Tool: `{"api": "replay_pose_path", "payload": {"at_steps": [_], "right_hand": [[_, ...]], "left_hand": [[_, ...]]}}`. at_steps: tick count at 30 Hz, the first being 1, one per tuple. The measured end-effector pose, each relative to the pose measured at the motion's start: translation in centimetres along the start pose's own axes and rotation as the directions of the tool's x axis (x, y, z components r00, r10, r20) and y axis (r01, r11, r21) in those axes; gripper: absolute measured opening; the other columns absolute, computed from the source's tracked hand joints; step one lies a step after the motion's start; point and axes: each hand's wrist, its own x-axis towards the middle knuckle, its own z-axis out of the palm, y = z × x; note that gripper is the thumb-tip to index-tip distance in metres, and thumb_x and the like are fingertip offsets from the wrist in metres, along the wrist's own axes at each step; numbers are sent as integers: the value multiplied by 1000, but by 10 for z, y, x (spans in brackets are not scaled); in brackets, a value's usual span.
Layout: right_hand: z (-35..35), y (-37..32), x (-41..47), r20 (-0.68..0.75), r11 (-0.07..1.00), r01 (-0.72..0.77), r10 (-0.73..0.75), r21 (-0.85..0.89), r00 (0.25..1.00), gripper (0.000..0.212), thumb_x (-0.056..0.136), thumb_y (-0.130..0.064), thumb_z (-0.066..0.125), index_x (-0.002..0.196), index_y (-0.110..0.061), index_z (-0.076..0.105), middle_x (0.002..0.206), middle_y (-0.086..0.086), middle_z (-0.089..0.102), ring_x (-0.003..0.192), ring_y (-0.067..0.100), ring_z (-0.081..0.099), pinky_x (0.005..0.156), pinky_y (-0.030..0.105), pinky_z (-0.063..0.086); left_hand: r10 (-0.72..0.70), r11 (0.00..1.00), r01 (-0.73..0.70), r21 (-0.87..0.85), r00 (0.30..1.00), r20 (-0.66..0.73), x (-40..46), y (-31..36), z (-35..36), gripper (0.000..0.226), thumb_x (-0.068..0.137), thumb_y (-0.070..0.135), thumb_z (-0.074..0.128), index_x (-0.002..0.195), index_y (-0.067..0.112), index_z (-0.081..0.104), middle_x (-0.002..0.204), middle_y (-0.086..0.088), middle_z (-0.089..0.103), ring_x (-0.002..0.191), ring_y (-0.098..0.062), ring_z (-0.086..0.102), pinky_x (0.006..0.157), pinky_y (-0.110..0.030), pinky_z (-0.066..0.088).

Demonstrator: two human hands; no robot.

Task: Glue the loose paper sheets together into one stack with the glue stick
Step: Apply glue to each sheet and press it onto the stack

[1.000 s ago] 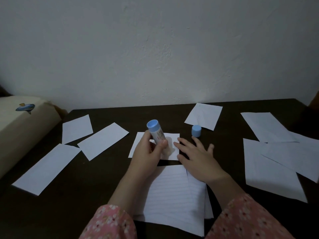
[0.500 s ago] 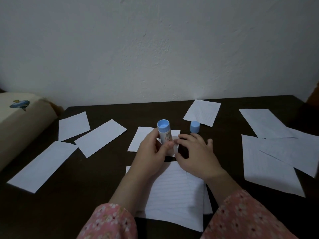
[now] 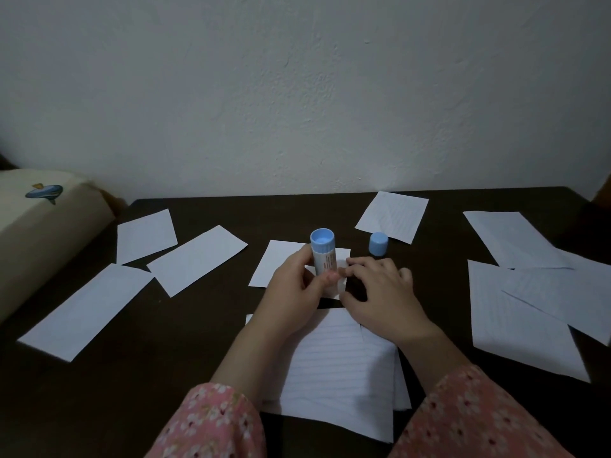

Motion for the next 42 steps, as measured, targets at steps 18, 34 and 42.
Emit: {"api": "replay_pose_path", "payload": {"at_steps": [18, 34, 42], "right_hand": [[2, 1, 2, -4, 999, -34, 34, 35, 999, 40, 91, -41, 51, 132, -39, 49, 143, -21, 35, 132, 4, 23, 105, 34, 15], [2, 0, 2, -10, 998, -49, 50, 48, 999, 41, 90, -40, 54, 131, -40, 50, 143, -21, 37, 133, 7, 23, 108, 37, 16], [1, -1, 0, -30, 998, -45, 46, 50, 998, 40, 90, -40, 54, 129, -39, 52, 142, -21, 38, 133, 5, 23, 106, 35, 16]], "left_hand": [[-125, 991, 127, 36, 990, -71, 4, -14, -32, 46, 91, 28, 60, 135, 33, 45, 107, 13, 53, 87, -4, 52, 66, -16, 38], [-210, 975, 221, 40, 960, -183, 1, -27, -62, 47, 93, 24, 58, 137, 27, 43, 133, 1, 53, 104, -6, 43, 85, -26, 39], [-425, 895, 291, -337, 785, -451, 4, -28, -61, 39, 95, 33, 54, 132, 22, 45, 126, -3, 56, 107, -15, 54, 87, -33, 47]]}}
